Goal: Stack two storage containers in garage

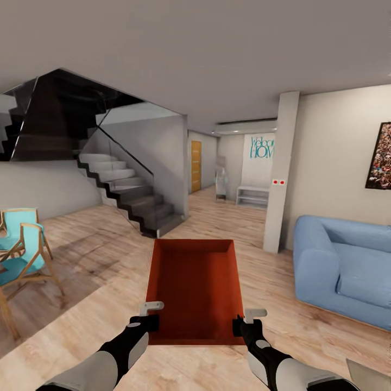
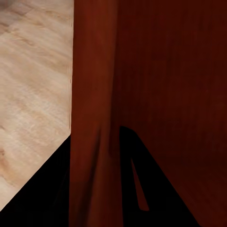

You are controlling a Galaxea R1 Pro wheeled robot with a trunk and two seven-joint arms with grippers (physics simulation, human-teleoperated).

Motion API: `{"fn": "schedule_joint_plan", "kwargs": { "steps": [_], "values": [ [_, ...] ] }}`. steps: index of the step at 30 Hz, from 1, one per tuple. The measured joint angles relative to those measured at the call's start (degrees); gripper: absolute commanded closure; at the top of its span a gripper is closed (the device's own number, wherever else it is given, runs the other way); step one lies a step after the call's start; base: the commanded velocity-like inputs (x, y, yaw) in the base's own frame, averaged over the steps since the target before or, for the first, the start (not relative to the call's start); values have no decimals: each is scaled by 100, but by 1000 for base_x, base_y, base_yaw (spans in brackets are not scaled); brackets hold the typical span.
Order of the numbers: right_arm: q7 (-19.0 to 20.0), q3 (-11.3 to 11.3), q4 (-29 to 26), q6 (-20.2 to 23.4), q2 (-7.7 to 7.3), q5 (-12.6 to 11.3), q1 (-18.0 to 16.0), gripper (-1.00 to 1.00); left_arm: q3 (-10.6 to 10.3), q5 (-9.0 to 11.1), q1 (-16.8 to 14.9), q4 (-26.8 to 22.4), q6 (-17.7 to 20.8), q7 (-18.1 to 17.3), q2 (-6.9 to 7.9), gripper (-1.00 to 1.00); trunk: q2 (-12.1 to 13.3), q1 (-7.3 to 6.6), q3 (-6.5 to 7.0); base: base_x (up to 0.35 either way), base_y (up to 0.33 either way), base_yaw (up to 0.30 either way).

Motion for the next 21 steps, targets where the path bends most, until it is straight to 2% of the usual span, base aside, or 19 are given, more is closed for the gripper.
{"fn": "schedule_joint_plan", "kwargs": {
  "steps": [11, 21],
  "values": [
    [0, -2, 3, 0, 0, 0, 0, 100, -2, 1, 0, 0, 2, 1, 0, 100, 0, 0, 0, 322, 117, -248],
    [1, -3, 4, 4, 1, 2, -1, 100, -1, 1, 1, -2, 2, 2, 1, 100, -1, 0, 0, 322, 116, -30]
  ]
}}
